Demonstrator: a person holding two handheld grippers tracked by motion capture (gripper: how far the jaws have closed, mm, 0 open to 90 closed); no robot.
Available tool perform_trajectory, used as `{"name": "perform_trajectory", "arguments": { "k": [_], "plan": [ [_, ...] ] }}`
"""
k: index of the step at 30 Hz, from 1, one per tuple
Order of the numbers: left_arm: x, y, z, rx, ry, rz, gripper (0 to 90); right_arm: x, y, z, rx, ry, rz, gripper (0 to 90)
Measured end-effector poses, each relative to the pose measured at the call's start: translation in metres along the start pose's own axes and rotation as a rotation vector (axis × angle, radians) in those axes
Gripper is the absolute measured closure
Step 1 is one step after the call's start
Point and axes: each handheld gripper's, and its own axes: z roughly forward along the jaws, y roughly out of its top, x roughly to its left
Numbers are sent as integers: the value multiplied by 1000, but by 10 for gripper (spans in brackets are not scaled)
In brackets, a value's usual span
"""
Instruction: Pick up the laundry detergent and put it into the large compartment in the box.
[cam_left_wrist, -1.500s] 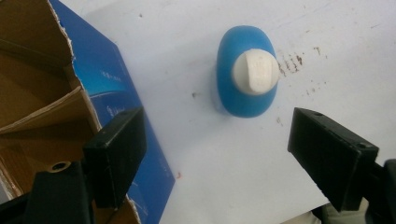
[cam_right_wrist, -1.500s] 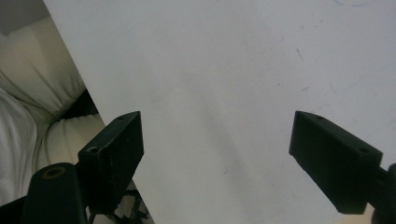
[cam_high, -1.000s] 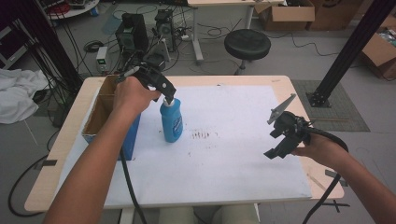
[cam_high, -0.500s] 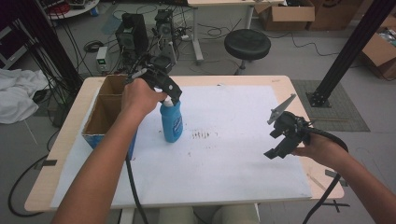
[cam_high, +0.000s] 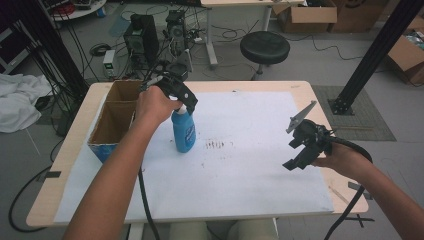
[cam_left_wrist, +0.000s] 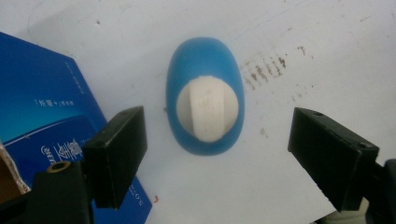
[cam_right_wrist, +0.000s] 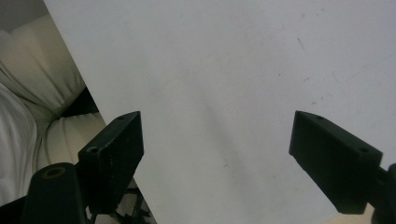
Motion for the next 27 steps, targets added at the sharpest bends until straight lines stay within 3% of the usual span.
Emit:
{"name": "perform_trajectory", "arguments": {
  "k": [27],
  "plan": [
    [6,14,43,55,-24,3,201,-7,-4,4,12,10,24,176]
  ]
}}
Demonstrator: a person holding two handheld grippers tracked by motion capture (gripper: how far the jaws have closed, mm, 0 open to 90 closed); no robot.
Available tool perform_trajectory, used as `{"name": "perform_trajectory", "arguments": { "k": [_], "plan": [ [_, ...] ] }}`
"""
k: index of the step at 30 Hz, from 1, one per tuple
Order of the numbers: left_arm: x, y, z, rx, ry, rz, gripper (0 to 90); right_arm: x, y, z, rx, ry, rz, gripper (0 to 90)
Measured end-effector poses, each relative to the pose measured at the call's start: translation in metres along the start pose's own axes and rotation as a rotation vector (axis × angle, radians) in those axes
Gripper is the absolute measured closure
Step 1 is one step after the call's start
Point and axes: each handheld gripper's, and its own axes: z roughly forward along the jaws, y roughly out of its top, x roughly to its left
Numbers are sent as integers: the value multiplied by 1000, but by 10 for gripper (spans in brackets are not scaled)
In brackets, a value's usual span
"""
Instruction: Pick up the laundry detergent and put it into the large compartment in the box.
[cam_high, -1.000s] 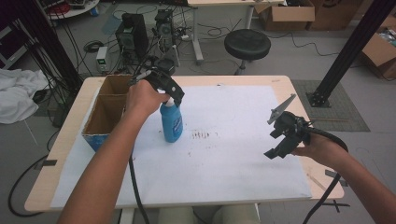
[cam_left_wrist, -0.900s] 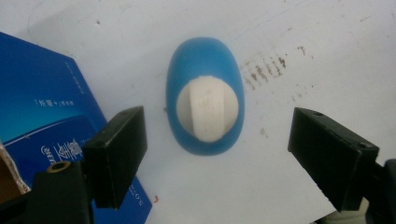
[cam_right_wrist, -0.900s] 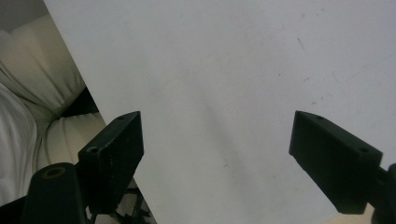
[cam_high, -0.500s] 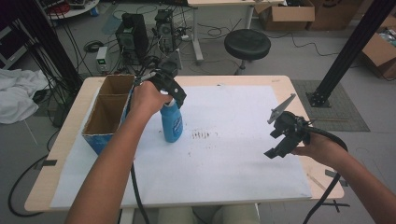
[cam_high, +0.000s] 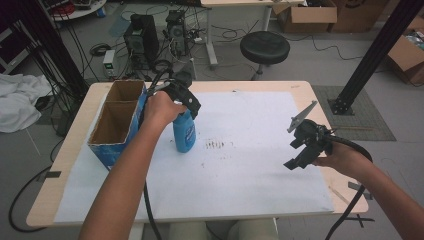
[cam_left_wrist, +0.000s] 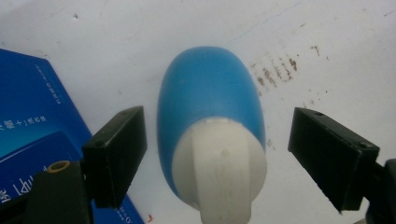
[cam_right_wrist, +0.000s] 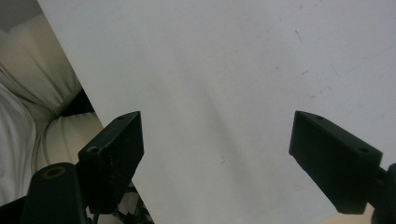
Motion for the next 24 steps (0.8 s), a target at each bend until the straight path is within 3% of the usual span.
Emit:
{"name": "perform_trajectory", "arguments": {
  "k": [24],
  "plan": [
    [0,-2,29,25,-4,-12,201,-2,-1,5,3,10,2,176]
  ]
}}
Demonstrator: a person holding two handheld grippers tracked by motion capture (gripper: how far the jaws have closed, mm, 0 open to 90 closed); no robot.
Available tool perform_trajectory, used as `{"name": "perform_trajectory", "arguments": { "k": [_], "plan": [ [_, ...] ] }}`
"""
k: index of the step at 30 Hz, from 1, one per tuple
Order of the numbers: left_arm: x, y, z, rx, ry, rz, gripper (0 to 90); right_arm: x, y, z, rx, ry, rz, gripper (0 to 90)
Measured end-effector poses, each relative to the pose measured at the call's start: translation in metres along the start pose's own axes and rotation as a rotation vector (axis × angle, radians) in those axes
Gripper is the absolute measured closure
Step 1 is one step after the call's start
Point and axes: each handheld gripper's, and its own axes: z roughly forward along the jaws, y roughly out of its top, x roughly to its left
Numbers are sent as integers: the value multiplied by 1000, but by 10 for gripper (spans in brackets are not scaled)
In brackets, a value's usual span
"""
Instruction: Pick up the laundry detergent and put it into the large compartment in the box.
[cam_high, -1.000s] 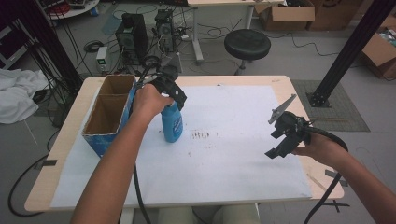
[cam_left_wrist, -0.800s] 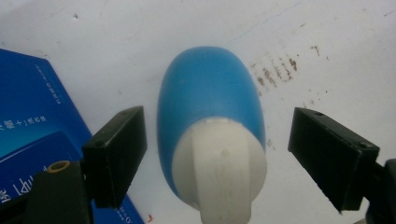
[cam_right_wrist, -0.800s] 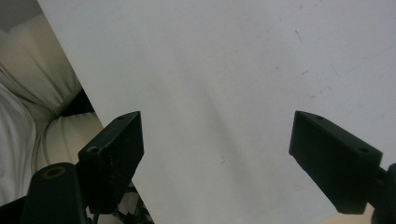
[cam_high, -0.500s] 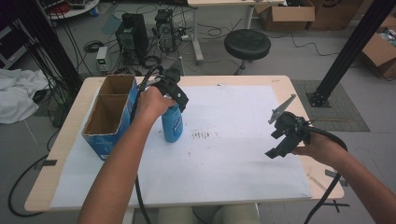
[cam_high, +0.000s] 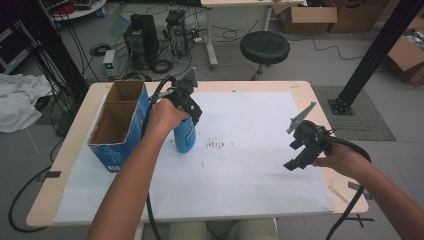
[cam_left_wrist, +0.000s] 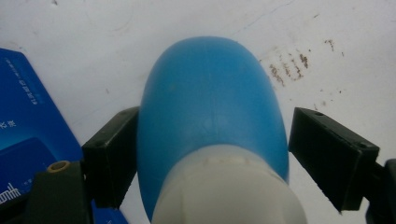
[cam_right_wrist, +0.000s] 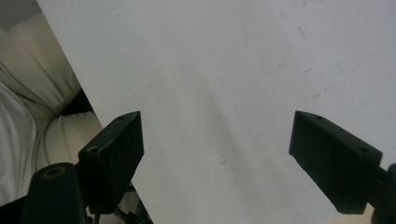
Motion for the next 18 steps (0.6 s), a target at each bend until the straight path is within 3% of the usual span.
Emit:
{"name": "perform_trajectory", "arguments": {
  "k": [18],
  "plan": [
    [2,-2,4,-8,5,-3,241,0,1,1,2,3,-7,178]
  ]
}}
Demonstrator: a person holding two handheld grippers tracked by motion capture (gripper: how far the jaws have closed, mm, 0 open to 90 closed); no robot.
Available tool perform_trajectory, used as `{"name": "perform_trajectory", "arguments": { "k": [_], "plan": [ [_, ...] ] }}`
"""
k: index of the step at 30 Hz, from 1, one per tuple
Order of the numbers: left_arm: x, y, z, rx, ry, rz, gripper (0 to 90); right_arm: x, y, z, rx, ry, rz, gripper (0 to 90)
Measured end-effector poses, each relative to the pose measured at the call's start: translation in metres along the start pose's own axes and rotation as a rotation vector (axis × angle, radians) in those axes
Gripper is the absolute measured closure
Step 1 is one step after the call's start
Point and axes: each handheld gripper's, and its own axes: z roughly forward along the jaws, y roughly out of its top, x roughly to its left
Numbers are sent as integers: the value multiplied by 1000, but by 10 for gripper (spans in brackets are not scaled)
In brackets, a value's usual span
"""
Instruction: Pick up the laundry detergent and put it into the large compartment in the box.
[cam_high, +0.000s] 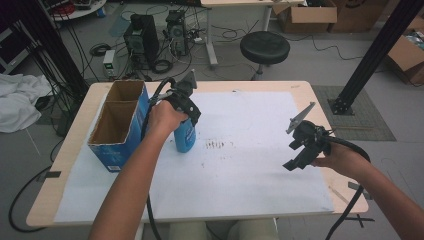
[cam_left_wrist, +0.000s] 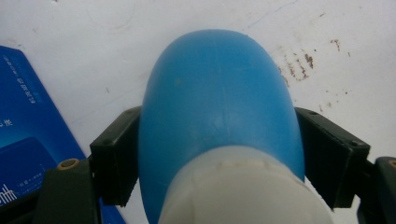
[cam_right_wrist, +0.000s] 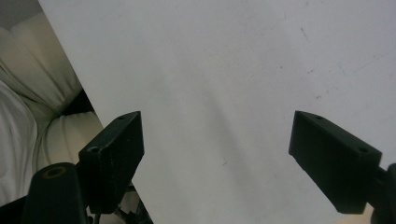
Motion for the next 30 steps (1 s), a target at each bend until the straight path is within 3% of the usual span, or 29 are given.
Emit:
{"name": "perform_trajectory", "arguments": {
  "k": [30],
  "plan": [
    [1,0,0,-8,3,-12,344,1,-1,0,-3,4,-3,180]
  ]
}}
